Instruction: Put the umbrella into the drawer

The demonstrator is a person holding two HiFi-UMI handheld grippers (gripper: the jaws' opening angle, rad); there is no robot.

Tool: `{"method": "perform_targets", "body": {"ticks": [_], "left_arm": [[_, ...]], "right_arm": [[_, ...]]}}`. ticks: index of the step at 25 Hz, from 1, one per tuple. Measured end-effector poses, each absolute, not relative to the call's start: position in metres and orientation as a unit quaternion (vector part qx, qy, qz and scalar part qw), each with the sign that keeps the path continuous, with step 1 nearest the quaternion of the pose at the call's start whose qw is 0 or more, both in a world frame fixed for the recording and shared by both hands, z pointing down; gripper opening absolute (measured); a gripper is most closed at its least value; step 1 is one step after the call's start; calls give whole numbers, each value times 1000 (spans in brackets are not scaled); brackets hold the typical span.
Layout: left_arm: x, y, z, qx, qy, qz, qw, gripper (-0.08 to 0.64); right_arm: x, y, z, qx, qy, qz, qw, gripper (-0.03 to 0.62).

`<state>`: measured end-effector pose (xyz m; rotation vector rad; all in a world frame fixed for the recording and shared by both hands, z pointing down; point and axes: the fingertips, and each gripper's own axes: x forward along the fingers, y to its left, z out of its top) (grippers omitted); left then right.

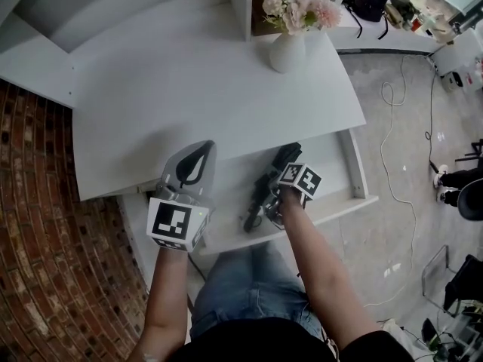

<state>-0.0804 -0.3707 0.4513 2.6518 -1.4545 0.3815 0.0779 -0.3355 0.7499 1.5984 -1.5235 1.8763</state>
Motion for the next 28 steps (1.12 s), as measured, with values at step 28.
{"method": "perform_targets", "body": {"ticks": [28], "left_arm": [[-73, -352, 389, 877, -472, 90, 1, -5]], "right_arm": [[58, -318, 640, 472, -683, 514, 218, 244]]}}
